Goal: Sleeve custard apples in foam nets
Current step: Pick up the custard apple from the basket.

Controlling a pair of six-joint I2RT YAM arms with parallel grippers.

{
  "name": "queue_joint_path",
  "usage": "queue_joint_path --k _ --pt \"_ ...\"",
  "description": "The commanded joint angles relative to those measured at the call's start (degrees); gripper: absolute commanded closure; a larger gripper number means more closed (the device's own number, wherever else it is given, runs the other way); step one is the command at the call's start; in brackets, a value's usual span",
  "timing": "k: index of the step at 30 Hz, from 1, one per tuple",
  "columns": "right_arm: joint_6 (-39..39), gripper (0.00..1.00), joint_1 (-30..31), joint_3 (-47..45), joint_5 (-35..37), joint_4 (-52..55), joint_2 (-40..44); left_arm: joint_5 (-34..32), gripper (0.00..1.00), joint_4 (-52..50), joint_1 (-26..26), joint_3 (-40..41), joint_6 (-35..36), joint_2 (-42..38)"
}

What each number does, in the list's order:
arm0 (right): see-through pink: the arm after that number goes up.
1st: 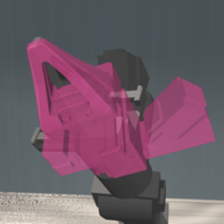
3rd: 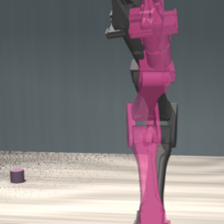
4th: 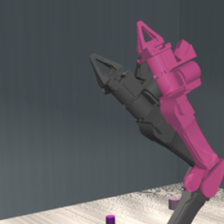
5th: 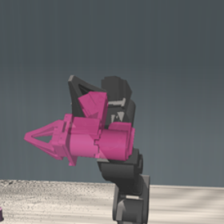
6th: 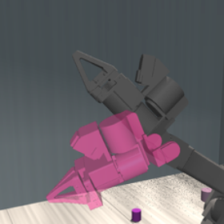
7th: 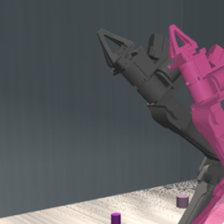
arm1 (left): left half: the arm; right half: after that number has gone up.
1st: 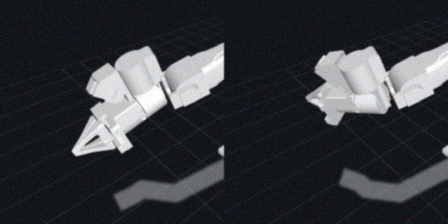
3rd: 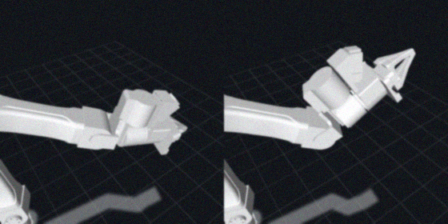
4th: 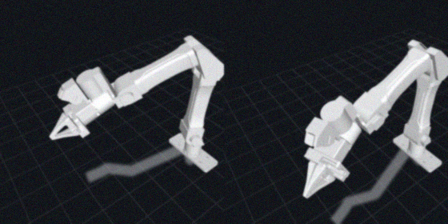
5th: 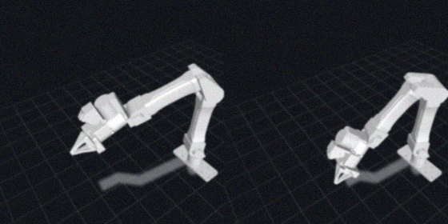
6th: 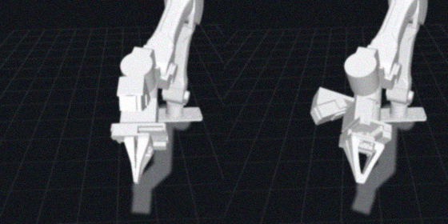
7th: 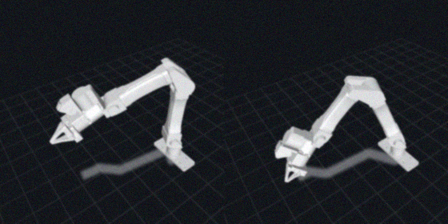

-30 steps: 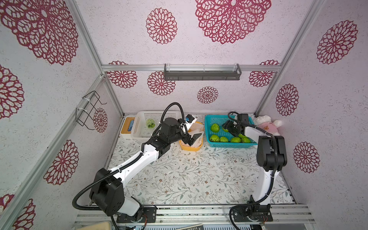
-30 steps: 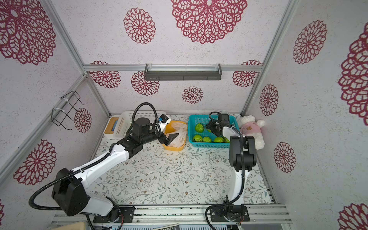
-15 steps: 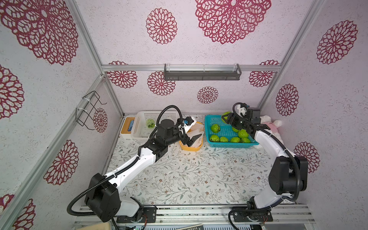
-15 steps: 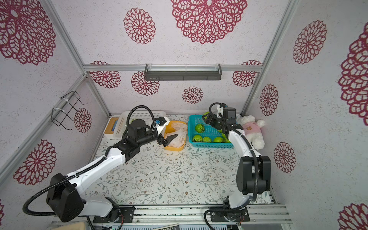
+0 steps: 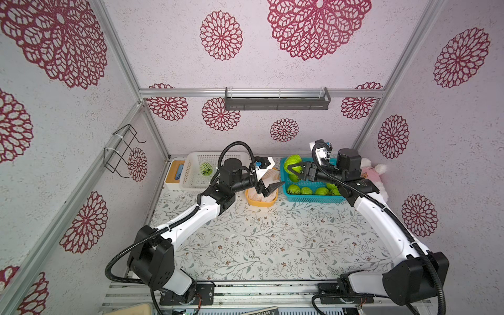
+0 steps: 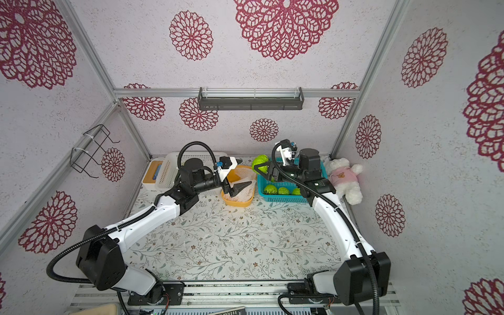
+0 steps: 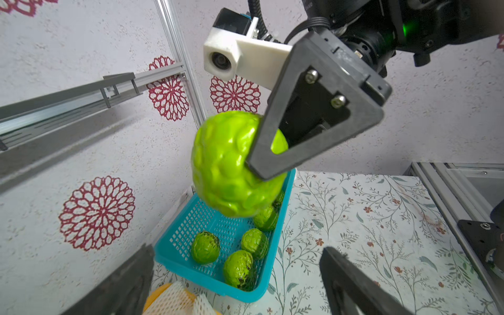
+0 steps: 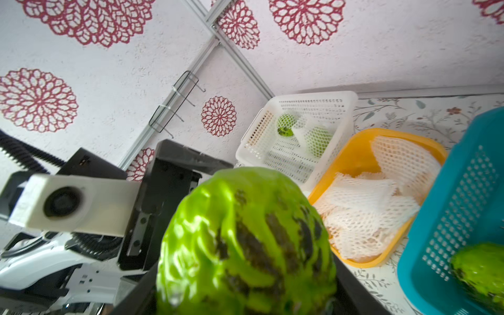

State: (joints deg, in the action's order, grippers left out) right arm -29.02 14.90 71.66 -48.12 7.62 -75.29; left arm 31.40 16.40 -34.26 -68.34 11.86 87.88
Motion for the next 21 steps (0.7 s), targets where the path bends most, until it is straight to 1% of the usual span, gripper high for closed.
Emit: queue_joint_path --k 1,7,13,15,18,21 --pt "0.64 0.48 1.44 0.32 -3.60 -0.67 2.13 -0.43 0.03 5.42 -1.14 -0.80 -0.08 0.53" --pt "-0.71 0.48 3.39 -0.48 -4.34 -2.58 2.59 -1.86 0.03 7.47 -2.80 -1.87 0.68 1.96" --pt "-2.56 0.48 4.61 -1.64 -5.31 -5.33 3.10 -0.69 0.03 10.26 -3.70 -3.15 -0.15 3.85" --pt "-3.12 0.48 4.66 -1.87 -5.45 -6.09 3.31 0.04 0.01 10.06 -4.00 -3.55 -0.20 4.14" --pt "-4.67 0.48 4.72 -2.35 -5.83 -8.04 3.63 0.99 0.11 9.03 -4.04 -3.73 -0.24 4.40" --pt "-5.90 0.48 4.86 -2.75 -6.28 -9.76 3.83 1.53 0.19 7.92 -4.10 -3.82 -0.69 4.17"
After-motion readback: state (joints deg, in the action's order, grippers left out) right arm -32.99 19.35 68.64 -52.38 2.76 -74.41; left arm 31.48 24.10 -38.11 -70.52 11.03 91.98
